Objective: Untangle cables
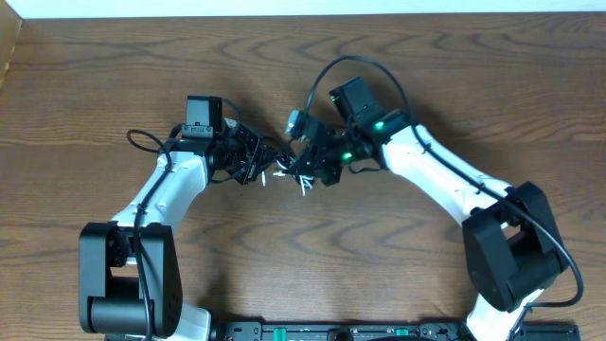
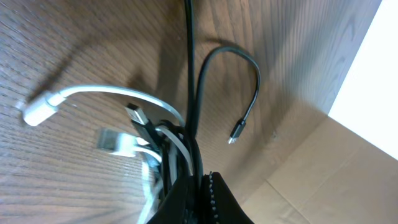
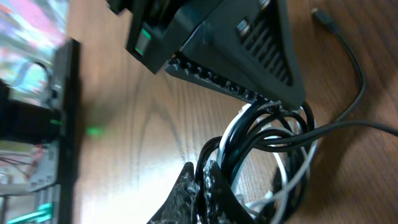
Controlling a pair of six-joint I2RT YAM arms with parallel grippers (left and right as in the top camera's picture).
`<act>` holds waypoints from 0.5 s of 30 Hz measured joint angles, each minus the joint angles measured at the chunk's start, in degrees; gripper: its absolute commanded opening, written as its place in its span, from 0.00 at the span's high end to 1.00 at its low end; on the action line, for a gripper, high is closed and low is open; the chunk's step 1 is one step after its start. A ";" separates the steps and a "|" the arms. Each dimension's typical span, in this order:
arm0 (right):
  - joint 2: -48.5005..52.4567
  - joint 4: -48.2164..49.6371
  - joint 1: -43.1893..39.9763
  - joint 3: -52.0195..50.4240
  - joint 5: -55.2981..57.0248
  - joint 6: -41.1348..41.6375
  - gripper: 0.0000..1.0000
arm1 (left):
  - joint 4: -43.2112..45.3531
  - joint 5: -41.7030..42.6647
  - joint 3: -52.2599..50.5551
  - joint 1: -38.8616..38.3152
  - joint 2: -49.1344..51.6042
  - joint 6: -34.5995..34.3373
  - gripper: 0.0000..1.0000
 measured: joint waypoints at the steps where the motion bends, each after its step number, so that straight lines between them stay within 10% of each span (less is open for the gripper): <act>1: 0.00 -0.15 -0.63 0.00 -1.16 0.00 0.99 | -0.07 -0.26 0.00 0.00 0.00 0.00 0.93; 15: -0.22 -1.40 -3.93 -4.22 -2.82 0.68 0.99 | -0.24 -3.15 0.00 -0.04 0.00 0.02 0.93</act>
